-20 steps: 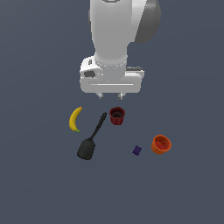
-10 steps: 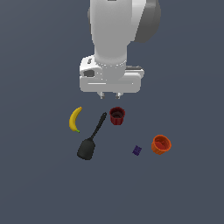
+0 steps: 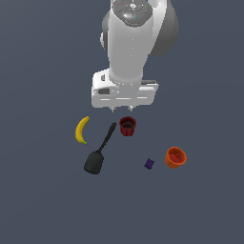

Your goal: Pick up a designated object from a clutter of objects.

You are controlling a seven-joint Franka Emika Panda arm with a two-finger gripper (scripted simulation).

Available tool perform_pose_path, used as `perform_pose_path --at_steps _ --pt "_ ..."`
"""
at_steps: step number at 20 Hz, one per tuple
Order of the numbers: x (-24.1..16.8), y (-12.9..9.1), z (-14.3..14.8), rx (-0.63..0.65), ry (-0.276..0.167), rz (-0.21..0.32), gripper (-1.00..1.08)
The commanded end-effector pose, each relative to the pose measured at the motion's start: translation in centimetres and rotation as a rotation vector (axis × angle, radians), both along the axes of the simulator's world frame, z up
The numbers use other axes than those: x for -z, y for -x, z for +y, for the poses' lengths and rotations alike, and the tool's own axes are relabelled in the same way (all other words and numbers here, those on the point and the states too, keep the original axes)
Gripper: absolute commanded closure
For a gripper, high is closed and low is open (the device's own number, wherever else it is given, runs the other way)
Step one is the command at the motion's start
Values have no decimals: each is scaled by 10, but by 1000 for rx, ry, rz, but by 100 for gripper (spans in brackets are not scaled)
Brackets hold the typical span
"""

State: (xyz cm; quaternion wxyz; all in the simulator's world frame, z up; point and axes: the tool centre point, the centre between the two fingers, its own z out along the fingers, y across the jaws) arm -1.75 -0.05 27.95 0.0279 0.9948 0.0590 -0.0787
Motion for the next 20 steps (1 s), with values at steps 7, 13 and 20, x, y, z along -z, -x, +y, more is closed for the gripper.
perform_pose_path --at_steps 7,13,20 --pt "49 7 12 -253 66 200 -20" --pt "95 16 20 -495 119 412 -20" --pt "143 28 26 -752 163 667 -20"
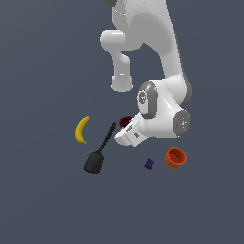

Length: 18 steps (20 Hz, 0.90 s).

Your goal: Pick up a designated object from a clutter of objects.

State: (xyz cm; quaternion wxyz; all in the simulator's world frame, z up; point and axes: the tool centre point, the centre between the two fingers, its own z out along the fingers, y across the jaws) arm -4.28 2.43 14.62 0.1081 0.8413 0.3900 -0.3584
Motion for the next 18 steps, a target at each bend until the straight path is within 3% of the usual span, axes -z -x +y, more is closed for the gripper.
perform_pose_path --at_steps 1,6,10,14,18 --pt "15 4 1 -81 19 88 -20" --pt "37 10 3 -195 47 222 -20" --pt "48 13 4 -252 62 294 -20" --pt "54 15 5 -283 70 334 -20" --pt "55 15 5 -286 71 338 -20"
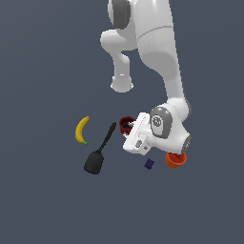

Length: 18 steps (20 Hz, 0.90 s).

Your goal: Pick up a designated object from a clutter of objects.

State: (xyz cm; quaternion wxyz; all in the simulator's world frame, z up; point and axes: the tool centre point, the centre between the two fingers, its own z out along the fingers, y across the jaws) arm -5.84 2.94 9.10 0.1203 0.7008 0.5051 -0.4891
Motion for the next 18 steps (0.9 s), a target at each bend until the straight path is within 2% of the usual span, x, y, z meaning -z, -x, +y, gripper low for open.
perform_pose_path --at_steps 1,12,18 --pt "0 0 0 0 0 -1 -20" --pt "13 16 -18 -3 0 4 -20" --pt "15 17 -20 -4 1 5 -20"
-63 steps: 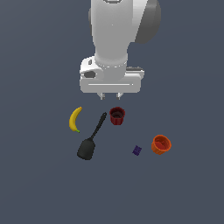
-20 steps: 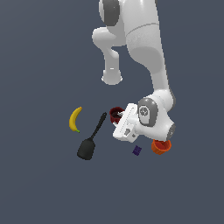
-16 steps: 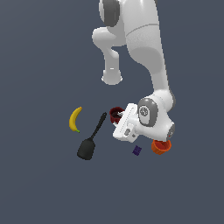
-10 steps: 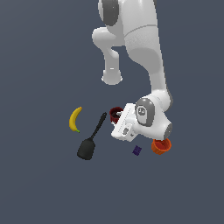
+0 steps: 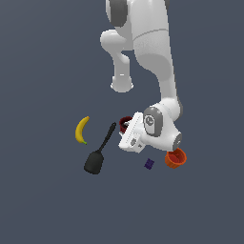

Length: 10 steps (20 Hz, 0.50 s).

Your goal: Pick up a designated object from a clutter of objects.

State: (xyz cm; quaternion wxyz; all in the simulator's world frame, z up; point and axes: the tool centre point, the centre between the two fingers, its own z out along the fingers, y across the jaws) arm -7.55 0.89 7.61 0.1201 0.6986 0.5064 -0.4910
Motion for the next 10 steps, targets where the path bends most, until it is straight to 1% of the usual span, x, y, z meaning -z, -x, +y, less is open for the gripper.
perform_pose_path --at_steps 1,2,10 --pt "0 -1 0 -1 0 -1 -20" --pt "0 -1 0 -1 0 -1 108" --pt "0 -1 0 -1 0 -1 108"
